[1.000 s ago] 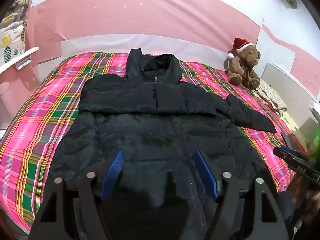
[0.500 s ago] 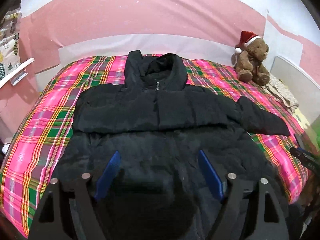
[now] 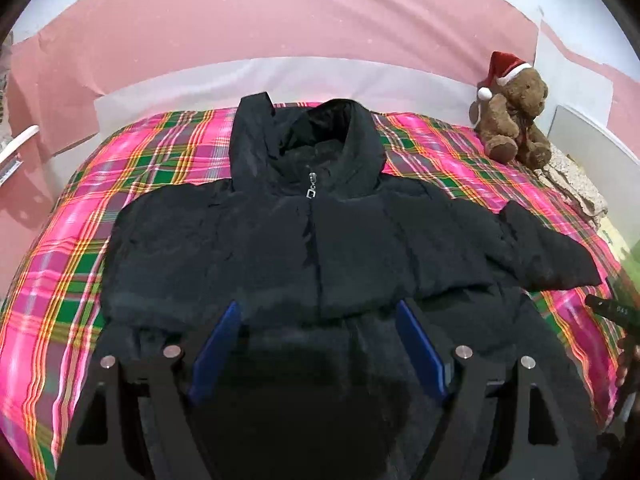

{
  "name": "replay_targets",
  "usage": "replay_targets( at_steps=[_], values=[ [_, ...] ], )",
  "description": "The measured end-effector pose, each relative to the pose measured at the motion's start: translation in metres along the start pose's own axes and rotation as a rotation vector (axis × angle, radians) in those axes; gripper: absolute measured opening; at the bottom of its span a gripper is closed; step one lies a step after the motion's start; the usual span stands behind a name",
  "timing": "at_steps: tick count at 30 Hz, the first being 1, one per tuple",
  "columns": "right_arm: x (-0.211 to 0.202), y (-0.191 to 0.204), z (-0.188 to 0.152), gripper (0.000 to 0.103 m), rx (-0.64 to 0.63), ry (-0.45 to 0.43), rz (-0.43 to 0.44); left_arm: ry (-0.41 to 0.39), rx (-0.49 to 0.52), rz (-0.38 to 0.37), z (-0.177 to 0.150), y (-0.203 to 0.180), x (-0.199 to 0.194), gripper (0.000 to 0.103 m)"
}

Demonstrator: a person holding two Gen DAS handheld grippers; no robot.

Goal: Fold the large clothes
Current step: 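Grasp the other jacket sleeve cuff with the right gripper and lift it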

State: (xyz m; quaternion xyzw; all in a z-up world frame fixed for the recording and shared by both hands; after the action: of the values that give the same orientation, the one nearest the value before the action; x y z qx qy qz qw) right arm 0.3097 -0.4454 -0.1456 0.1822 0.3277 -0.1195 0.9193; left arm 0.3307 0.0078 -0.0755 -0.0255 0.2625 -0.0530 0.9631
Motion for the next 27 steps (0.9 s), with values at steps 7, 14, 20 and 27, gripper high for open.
replay_targets(
  at_steps=[7,14,20,27],
  values=[
    [0.041,-0.04,0.019,0.056,0.238,0.028,0.012,0.011,0.033,0.021,-0.001,0.009,0.04,0.081],
    [0.065,-0.051,0.042,0.056,0.323,-0.016,-0.003,0.05,0.016,0.042,-0.011,0.02,0.067,0.081],
    [0.074,-0.054,0.053,0.023,0.355,-0.045,-0.027,0.059,0.015,0.04,-0.013,0.021,0.07,0.081],
    [0.039,-0.026,0.082,0.011,0.291,-0.117,0.018,0.038,0.014,0.028,-0.001,0.023,0.057,0.081]
  ],
)
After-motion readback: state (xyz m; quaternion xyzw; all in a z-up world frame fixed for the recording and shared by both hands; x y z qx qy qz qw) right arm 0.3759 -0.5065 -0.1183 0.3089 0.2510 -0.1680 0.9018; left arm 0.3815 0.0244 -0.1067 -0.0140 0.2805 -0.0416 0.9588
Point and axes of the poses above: each gripper's, at about its wrist camera, not at the fingertips, and x roughly the way its jaws point, y to its left, z to its top, the point moved 10 cm from there along x, roughly the way its jaws point, and after that the axes turned 13 degrees about -y, right-handed, at the moved point
